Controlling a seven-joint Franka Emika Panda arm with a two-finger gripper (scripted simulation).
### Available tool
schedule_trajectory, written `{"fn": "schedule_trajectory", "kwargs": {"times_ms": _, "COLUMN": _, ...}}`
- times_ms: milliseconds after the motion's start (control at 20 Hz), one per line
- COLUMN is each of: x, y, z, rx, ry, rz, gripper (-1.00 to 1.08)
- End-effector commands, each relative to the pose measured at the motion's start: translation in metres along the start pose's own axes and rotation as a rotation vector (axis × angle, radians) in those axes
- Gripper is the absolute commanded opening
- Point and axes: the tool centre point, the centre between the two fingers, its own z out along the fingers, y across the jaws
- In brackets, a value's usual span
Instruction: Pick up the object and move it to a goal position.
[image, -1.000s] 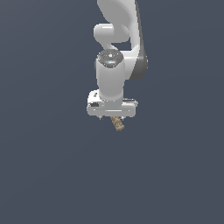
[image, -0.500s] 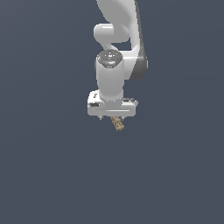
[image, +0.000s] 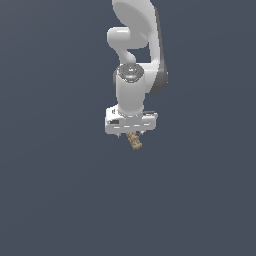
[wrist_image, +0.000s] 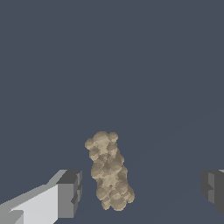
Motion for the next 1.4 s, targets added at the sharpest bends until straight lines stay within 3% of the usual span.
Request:
{"fn": "schedule_trajectory", "kwargs": {"times_ms": 0, "x": -0.009, "y": -0.005, "z": 0.01, "rx": -0.003, "ry": 0.0, "rz": -0.065, "gripper": 1.0}}
{"fn": "schedule_trajectory", "kwargs": {"times_ms": 550, "x": -0.039, "y": -0.023, "z": 0.039, "rx": -0.01, "ry": 0.003, "rz": -0.266, "gripper": 1.0}}
{"fn": "schedule_trajectory", "kwargs": {"times_ms": 1000, "x": -0.042, "y": -0.024, "z": 0.044, "rx": -0.01, "ry": 0.002, "rz": -0.283, "gripper": 1.0}}
{"fn": "schedule_trajectory", "kwargs": {"times_ms": 1350, "x": -0.043, "y": -0.024, "z": 0.073, "rx": -0.01, "ry": 0.003, "rz": -0.287, "gripper": 1.0}}
